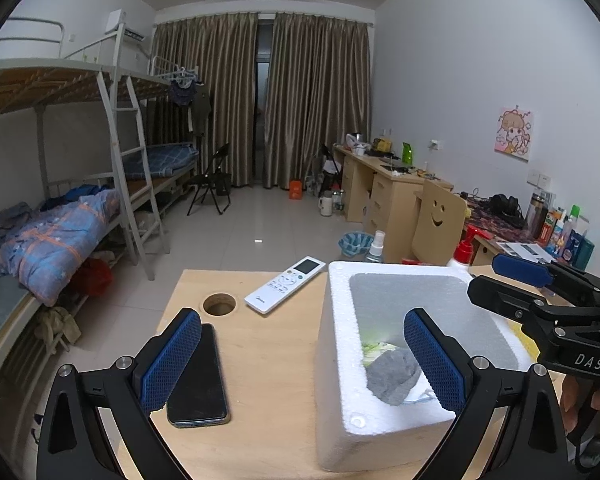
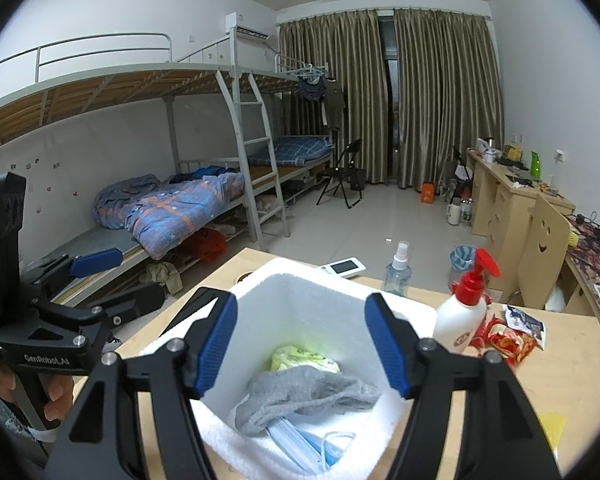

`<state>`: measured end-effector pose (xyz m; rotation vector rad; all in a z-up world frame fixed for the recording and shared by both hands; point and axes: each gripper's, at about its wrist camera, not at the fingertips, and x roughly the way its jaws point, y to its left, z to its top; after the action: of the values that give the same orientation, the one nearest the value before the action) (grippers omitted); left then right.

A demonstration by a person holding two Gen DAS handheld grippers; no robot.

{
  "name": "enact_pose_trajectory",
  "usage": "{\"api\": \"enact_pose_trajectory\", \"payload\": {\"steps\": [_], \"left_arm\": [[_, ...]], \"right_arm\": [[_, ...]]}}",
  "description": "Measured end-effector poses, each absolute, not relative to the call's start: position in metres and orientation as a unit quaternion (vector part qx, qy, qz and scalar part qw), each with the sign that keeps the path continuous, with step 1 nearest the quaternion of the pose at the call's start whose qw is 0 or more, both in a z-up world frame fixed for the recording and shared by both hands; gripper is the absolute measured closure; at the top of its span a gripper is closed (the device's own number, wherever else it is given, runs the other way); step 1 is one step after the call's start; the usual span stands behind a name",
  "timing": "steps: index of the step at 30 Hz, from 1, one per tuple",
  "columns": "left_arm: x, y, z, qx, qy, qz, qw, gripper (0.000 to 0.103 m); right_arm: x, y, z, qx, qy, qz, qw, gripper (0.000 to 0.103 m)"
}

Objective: Organize soft objects
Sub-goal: 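Withdraw both grippers from the foam box back over the table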

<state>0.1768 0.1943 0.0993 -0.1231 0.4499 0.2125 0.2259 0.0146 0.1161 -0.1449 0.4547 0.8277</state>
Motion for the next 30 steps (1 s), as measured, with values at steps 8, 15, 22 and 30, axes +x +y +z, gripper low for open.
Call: {"api": "enact_pose_trajectory", "payload": {"steps": [8,15,22,30], "left_arm": [[0.16,0.176,0.108,-0.05,0.214,0.102,0.97,0.001],[0.139,0.158,0.118,-0.047,0.205,0.096,0.973,0.001],[0.113,0.139,0.127,-0.043,0.193,0.091,0.976,0.001],[0.084,0.119,0.135,-0.034,0.18,0.083,0.98,0.001]], "right_arm": [[0.209,-0.012,0.126,-0.05,0.204,0.39,0.897,0.0],[0.189,-0.035,0.132,-0.043,0.191,0.379,0.904,0.0],[0.162,-0.053,0.138,-0.051,0.174,0.366,0.913,0.0],[0.129,-0.075,0.139,-0.052,0.156,0.354,0.921,0.0]]}}
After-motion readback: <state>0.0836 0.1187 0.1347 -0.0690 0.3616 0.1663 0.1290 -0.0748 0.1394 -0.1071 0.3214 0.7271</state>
